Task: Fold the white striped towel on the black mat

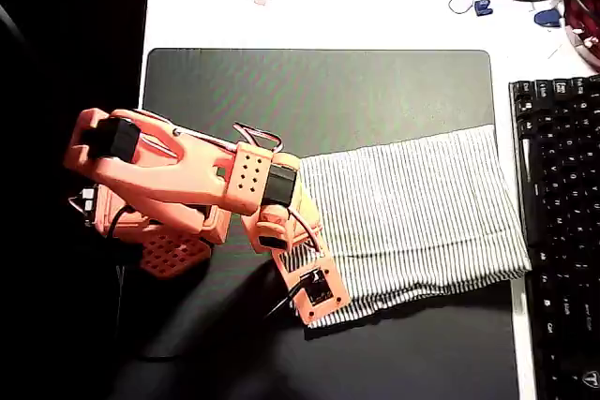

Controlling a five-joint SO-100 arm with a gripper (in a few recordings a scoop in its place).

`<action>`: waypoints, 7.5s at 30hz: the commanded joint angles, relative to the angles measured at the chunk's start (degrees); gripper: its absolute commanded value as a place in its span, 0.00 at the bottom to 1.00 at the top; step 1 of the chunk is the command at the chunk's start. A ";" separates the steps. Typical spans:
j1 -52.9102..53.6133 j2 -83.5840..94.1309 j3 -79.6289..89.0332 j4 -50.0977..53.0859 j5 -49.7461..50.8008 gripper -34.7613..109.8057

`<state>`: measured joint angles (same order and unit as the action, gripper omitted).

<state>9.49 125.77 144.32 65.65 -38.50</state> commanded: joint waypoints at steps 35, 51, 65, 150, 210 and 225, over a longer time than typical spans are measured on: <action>7.47 2.90 -25.22 26.81 -7.29 0.24; 7.12 -5.45 -13.18 -3.16 -14.77 0.24; 17.58 7.12 -9.05 13.45 -25.31 0.28; 24.08 -5.01 -40.78 30.50 -30.67 0.24; 6.94 -37.44 -58.10 -25.93 -22.41 0.35; -3.16 -18.54 -46.49 2.29 -32.87 0.24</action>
<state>8.53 105.29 97.12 68.64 -70.58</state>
